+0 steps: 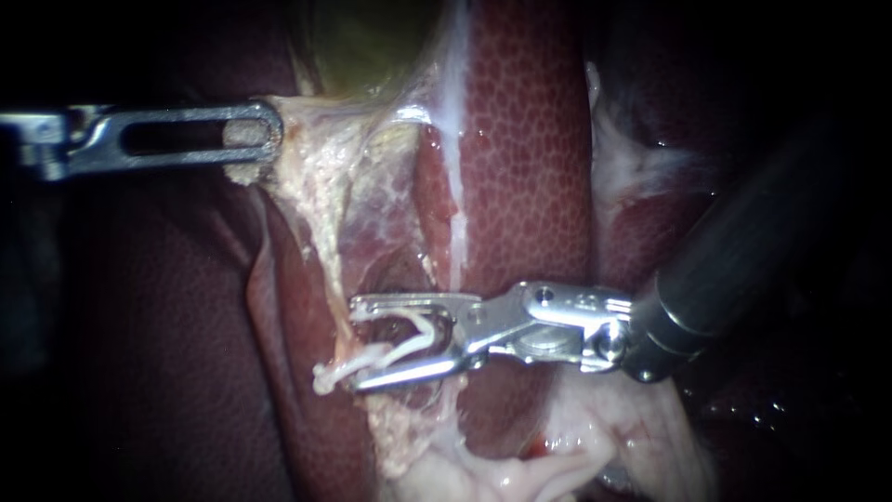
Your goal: Clipping second clip left tube
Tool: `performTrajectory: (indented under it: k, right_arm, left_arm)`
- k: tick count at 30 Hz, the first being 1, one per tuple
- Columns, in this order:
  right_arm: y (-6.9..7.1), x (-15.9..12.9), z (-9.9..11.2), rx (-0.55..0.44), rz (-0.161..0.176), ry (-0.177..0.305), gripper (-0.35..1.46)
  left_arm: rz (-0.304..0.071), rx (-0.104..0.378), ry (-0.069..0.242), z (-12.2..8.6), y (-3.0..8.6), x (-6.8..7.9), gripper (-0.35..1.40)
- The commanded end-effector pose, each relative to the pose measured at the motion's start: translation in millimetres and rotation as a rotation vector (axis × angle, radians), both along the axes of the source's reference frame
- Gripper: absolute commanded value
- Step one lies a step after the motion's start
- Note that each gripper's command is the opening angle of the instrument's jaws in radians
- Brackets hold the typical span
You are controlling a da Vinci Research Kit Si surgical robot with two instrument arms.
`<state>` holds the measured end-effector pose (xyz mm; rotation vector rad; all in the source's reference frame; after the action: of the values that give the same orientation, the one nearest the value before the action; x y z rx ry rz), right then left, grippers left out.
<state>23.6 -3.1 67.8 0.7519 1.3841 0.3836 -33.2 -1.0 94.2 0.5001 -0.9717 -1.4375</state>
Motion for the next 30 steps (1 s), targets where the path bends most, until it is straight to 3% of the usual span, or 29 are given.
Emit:
performTrajectory:
  k: [1,7,19,30]
  right_arm:
    - [-0.2,0.2,0.1,-0.001,0.002,0.002,0.54]
    - [-1.1,1.0,0.5,-0.007,0.0,0.002,0.54]
    - [-1.8,2.2,-1.2,0.012,-0.046,0.033,0.54]
    - [-2.7,4.4,0.0,0.023,-0.061,0.037,0.54]
  left_arm:
    - [0.0,0.0,0.0,0.0,0.0,0.0,-0.35]
    - [0.0,0.0,0.0,0.0,0.0,0.0,-0.35]
    - [-0.001,0.0,0.001,0.0,0.0,-0.2,-0.35]
    - [-0.004,0.0,0.002,-0.2,0.0,-0.6,-0.35]
